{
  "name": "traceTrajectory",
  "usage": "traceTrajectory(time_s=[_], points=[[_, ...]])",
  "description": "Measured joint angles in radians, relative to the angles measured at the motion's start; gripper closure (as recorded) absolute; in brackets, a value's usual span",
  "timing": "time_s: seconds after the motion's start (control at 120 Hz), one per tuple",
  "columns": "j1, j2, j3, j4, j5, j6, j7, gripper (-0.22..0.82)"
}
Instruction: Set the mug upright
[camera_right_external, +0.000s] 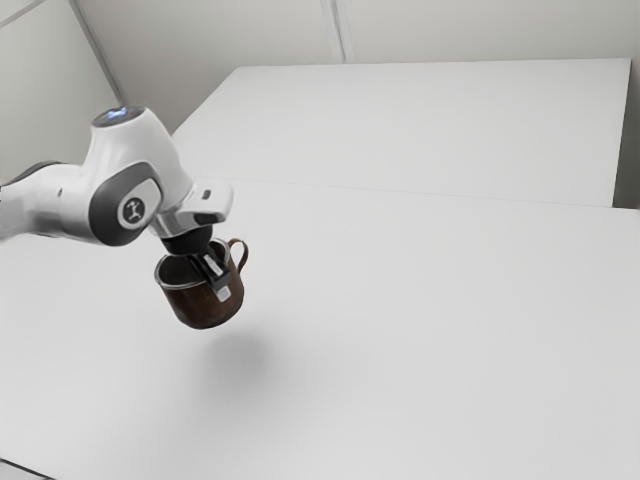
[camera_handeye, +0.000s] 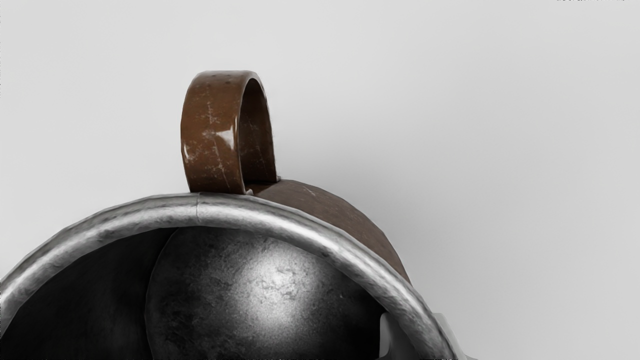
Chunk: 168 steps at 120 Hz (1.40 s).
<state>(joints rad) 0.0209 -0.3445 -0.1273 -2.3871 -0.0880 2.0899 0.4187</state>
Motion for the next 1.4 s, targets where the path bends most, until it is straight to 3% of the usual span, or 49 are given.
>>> traceTrajectory(time_s=[0.267, 0.483, 0.933, 1.0, 1.192, 1.4], points=[[0.0, 0.004, -0.002, -0.173, 0.017, 0.267, -0.112, 0.77], [-0.001, 0.069, -0.001, -0.201, 0.022, 0.418, -0.175, 0.77], [-0.002, 0.167, -0.002, -0.201, 0.03, 0.524, -0.251, 0.77], [-0.006, 0.166, -0.002, -0.2, 0.026, 0.526, -0.255, 0.69], [-0.032, 0.138, -0.003, -0.193, 0.015, 0.514, -0.264, 0.3], [-0.037, 0.116, -0.003, -0.051, 0.014, 0.306, -0.322, 0.11]])
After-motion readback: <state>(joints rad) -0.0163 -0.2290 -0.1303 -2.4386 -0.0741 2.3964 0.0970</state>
